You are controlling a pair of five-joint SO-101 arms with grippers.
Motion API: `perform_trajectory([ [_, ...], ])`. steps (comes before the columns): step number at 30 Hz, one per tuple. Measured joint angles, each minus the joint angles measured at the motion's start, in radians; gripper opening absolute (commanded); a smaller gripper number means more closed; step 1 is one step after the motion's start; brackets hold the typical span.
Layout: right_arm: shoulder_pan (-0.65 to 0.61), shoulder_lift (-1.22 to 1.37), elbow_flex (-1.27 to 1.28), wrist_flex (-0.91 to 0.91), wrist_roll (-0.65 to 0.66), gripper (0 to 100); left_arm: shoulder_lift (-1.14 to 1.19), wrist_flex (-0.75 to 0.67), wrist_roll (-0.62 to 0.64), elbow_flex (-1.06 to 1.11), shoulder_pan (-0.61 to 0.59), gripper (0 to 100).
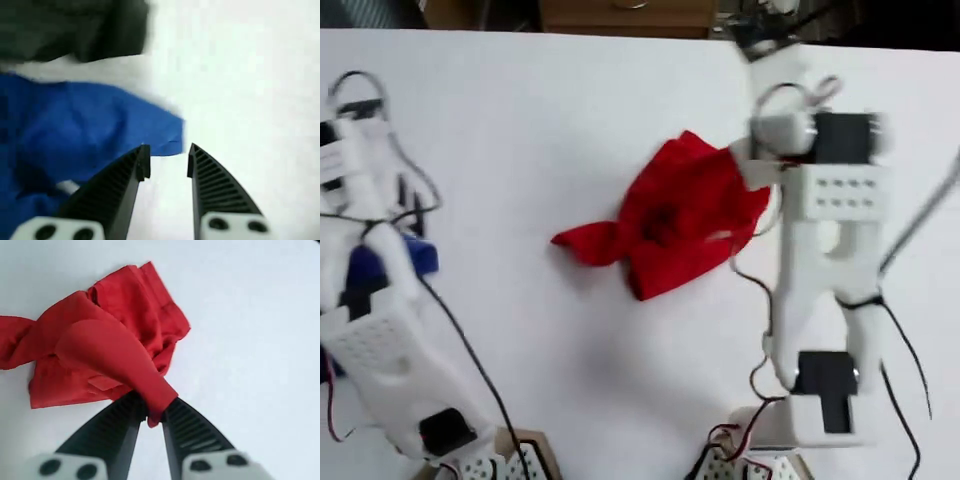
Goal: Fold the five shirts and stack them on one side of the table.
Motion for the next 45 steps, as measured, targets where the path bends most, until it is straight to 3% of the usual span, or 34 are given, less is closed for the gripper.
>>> perform_trajectory([
  [7,0.218,-0.009,0.026,-0.049,0.06,2.1,0.0,0.048,-0.081,0.0,0.295,15],
  [17,0.261,-0.008,0.152,-0.138,0.063,2.2,0.0,0.066,-0.081,0.0,0.586,15],
  [24,0.261,-0.008,0.152,-0.158,0.063,2.2,0.002,0.089,-0.103,0.0,0.608,15],
  [33,0.261,-0.008,0.152,-0.167,0.063,2.2,0.009,0.089,-0.391,0.029,0.614,15],
  [45,0.261,-0.008,0.152,-0.17,0.064,2.2,0.008,0.048,-0.422,0.072,0.683,15],
])
